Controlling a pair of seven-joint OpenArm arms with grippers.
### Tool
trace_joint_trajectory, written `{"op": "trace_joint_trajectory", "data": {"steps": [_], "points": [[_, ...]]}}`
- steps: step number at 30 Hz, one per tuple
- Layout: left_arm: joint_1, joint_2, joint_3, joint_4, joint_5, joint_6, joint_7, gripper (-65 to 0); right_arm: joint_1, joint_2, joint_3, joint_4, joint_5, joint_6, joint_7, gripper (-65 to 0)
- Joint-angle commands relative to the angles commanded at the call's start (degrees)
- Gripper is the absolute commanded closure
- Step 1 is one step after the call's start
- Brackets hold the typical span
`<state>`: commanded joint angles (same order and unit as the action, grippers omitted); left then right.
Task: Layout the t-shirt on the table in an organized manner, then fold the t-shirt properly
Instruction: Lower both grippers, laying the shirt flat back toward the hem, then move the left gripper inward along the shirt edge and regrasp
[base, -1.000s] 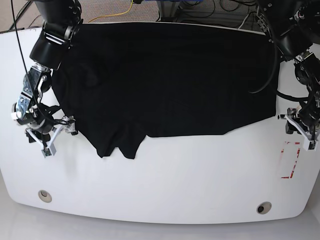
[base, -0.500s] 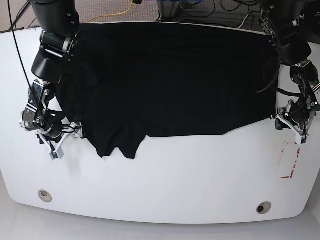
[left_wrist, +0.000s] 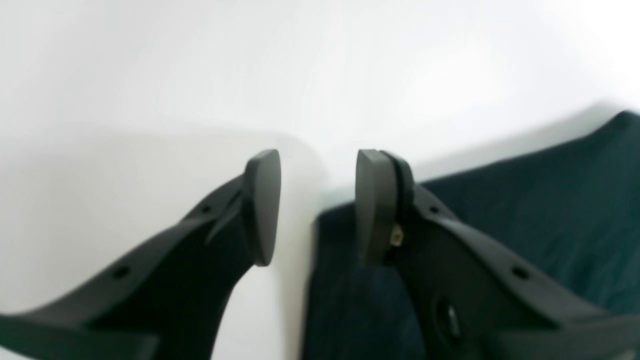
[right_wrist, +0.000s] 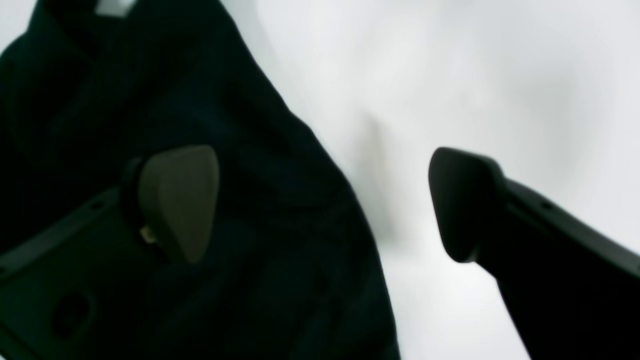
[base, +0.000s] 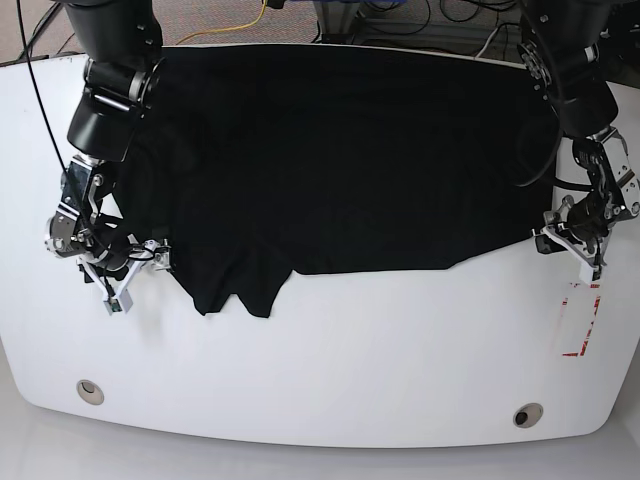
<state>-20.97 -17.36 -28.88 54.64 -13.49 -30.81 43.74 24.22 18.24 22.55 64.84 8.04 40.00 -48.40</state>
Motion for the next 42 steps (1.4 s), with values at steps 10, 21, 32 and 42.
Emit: {"op": "trace_joint_trajectory", "data": {"steps": [10, 21, 32, 42], "points": [[-0.7, 2.1, 3.3, -0.6, 0.0, -0.2, 1.1, -23.2, -1.1, -0.8, 0.3, 4.3, 0.0, 0.0, -3.7, -65.0], [0.8, 2.2, 3.7, 2.9, -0.1, -1.9, 5.8, -23.2, -1.1, -1.1, 0.4, 4.3, 0.0, 0.0, -3.9, -65.0], [5.7, 0.3, 3.6, 12.7, 0.3, -2.3, 5.8, -24.0, -2.5, -1.2, 0.4, 4.4, 0.0, 0.0, -3.9, -65.0], [6.2, -0.6, -0.3, 14.4, 0.1, 1.8, 5.7, -35.4, -3.5, -1.3, 0.4, 4.4, 0.0, 0.0, -3.9, -65.0]]}}
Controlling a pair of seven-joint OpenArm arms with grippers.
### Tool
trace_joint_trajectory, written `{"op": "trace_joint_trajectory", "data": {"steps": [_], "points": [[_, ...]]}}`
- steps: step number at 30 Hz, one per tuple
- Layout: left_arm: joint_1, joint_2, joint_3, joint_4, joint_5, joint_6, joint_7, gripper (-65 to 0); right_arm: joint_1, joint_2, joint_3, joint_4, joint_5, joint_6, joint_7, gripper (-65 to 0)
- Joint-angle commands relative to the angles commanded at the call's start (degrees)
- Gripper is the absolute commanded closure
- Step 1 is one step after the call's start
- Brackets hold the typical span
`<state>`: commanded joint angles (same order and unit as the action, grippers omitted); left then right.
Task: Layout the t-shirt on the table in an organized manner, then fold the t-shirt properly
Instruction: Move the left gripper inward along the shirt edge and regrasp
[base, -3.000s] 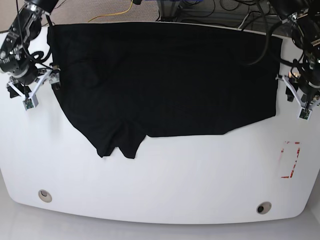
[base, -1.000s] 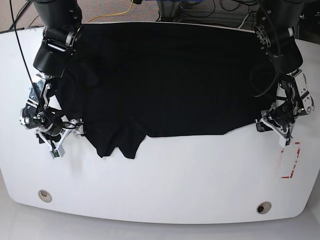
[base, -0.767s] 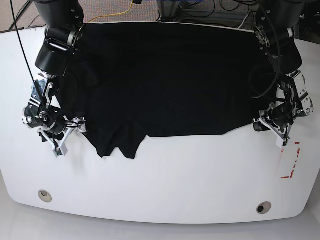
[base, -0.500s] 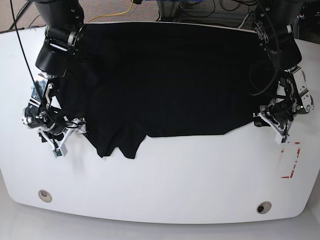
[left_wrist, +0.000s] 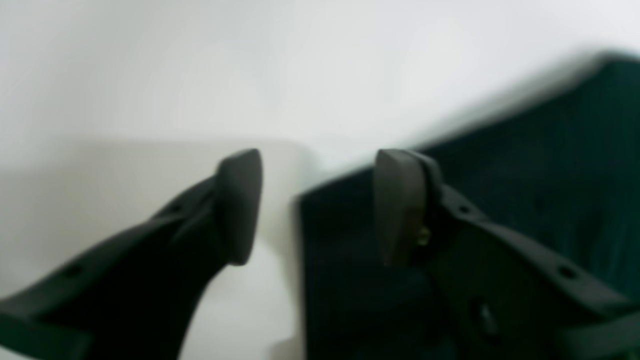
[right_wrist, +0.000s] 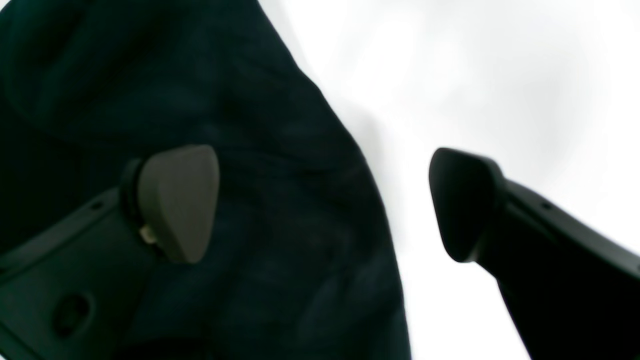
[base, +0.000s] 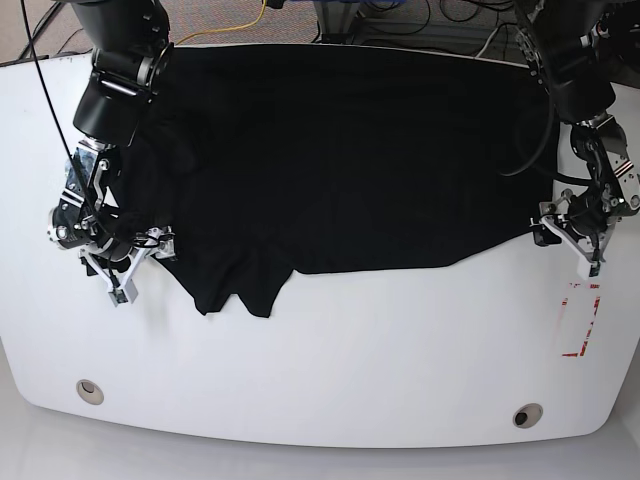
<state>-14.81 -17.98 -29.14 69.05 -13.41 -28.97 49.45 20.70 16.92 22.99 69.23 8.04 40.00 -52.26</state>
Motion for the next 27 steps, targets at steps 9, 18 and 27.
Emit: {"op": "trace_joint_trajectory", "data": {"steps": [9, 18, 27], "points": [[2.1, 0.0, -0.1, 0.3, -0.2, -0.4, 0.0, -35.6, -0.2, 0.0, 0.0, 0.0, 0.1, 0.0, 0.0, -65.0], [3.5, 1.3, -0.3, 0.3, -0.2, -5.5, 1.9, -35.4, -0.2, 0.0, 0.0, 0.0, 0.1, 0.0, 0.0, -65.0], [5.0, 2.7, 0.2, 0.3, -0.2, -5.5, 1.9, -35.3, -0.2, 0.0, 0.0, 0.0, 0.1, 0.0, 0.0, -65.0]]}}
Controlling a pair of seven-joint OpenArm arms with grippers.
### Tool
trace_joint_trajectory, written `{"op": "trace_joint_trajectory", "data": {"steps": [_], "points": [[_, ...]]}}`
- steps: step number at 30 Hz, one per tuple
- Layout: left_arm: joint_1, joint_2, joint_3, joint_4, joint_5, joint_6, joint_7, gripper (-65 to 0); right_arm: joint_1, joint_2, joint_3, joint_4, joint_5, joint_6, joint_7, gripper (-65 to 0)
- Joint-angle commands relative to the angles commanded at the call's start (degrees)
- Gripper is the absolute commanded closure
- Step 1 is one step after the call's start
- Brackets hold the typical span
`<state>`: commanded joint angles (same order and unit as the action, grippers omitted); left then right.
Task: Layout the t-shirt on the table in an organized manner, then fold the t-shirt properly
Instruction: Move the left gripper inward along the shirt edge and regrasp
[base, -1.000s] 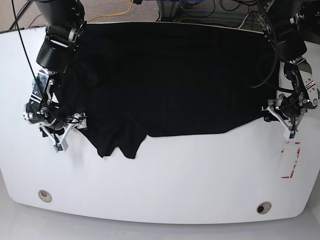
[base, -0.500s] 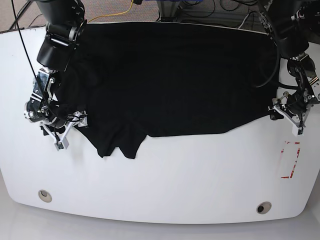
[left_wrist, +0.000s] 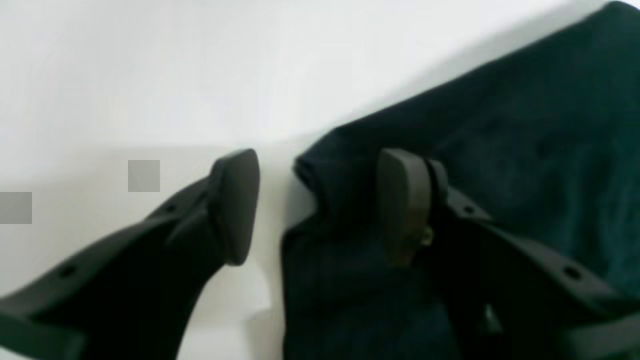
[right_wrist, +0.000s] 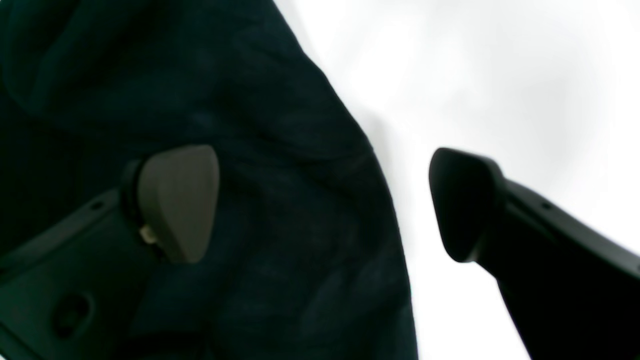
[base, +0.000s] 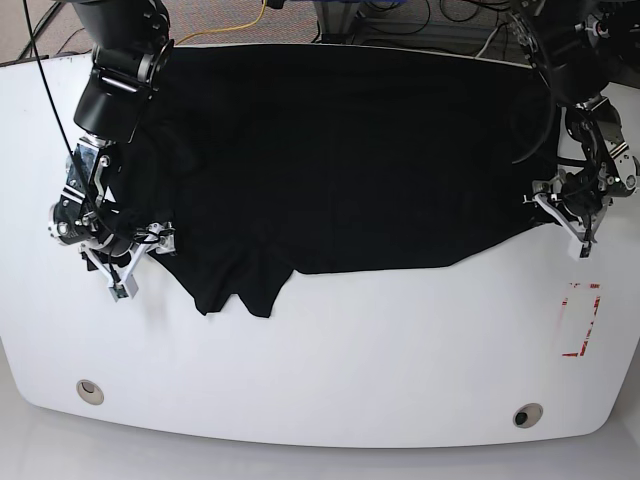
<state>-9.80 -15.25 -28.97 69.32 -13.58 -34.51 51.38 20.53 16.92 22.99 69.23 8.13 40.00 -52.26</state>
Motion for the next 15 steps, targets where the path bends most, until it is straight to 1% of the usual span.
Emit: {"op": "trace_joint_trajectory", "data": {"steps": [5, 6, 8, 10, 11, 14, 15], "points": [[0.0, 0.5, 0.0, 0.0, 0.0, -0.1, 0.0, -34.9, -0.1, 0.0, 0.0, 0.0, 0.0, 0.0, 0.0, -65.0], [0.1, 0.5, 0.0, 0.0, 0.0, -0.1, 0.0, -32.8, -0.1, 0.0, 0.1, 0.0, 0.0, 0.0, 0.0, -65.0], [0.1, 0.5, 0.1, 0.0, 0.0, -0.1, 0.0, -27.5, -0.1, 0.0, 0.1, 0.0, 0.0, 0.0, 0.0, -65.0], [0.1, 0.6, 0.1, 0.1, 0.0, -0.1, 0.0, -20.1, -0.1, 0.0, 0.1, 0.0, 0.0, 0.0, 0.0, -65.0], [0.1, 0.6, 0.1, 0.1, 0.0, -0.1, 0.0, -14.0, -0.1, 0.0, 0.1, 0.0, 0.0, 0.0, 0.0, -65.0], [0.1, 0.6, 0.6, 0.1, 0.0, -0.2, 0.0, -2.1, -0.1, 0.0, 0.1, 0.0, 0.0, 0.0, 0.0, -65.0], [0.1, 0.6, 1.0, 0.1, 0.0, -0.3, 0.0, -0.6, -0.1, 0.0, 0.1, 0.0, 0.0, 0.0, 0.0, -65.0]]}}
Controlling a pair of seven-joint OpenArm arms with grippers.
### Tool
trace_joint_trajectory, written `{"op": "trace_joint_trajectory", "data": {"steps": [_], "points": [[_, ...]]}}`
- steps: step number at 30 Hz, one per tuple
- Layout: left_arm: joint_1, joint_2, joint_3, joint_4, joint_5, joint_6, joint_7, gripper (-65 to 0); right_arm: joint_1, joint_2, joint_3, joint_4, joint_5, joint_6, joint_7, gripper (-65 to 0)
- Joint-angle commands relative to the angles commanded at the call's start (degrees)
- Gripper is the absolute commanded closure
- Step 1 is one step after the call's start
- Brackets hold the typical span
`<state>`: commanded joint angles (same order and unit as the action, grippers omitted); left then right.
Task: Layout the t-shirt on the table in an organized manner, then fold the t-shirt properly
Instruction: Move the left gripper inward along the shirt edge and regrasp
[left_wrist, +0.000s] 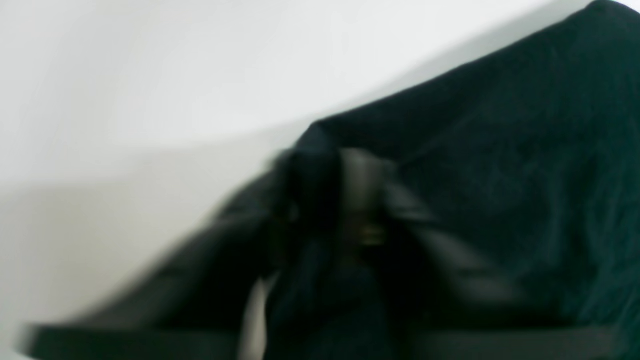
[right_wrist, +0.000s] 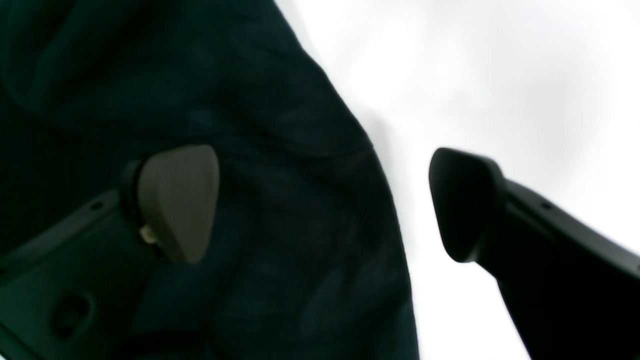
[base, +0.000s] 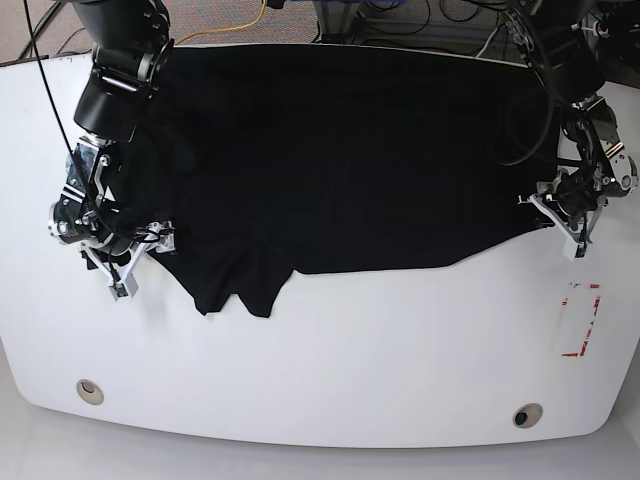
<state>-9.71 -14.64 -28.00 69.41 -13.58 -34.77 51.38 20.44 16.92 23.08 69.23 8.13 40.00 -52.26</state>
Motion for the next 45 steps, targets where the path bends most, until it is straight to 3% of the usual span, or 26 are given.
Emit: {"op": "trace_joint_trajectory", "data": {"steps": [8, 16, 26, 34, 45], "points": [[2.6, 0.4, 1.1, 9.4, 0.0, -5.2, 0.9, 0.0, 0.0, 0.0, 0.0, 0.0, 0.0, 0.0, -0.2, -65.0], [6.2, 2.0, 4.3, 22.2, 0.2, -5.2, 6.2, 0.0, -0.2, 0.0, 0.0, 0.9, 2.6, 0.0, -1.7, -65.0], [12.3, 2.2, 12.4, 33.1, 0.2, -5.2, 8.2, 0.0, -2.3, 0.0, -0.4, 5.5, 5.3, 0.0, -3.2, -65.0], [16.5, 1.9, 17.1, 34.3, 0.2, -5.2, 8.2, 0.0, -2.4, 0.0, -0.4, 5.6, 5.7, 0.0, -3.7, -65.0], [19.9, 0.8, 17.4, 34.8, 0.2, -5.2, 8.3, 0.0, -2.5, 0.0, -0.2, 5.6, 5.5, 0.0, -3.7, -65.0]]}}
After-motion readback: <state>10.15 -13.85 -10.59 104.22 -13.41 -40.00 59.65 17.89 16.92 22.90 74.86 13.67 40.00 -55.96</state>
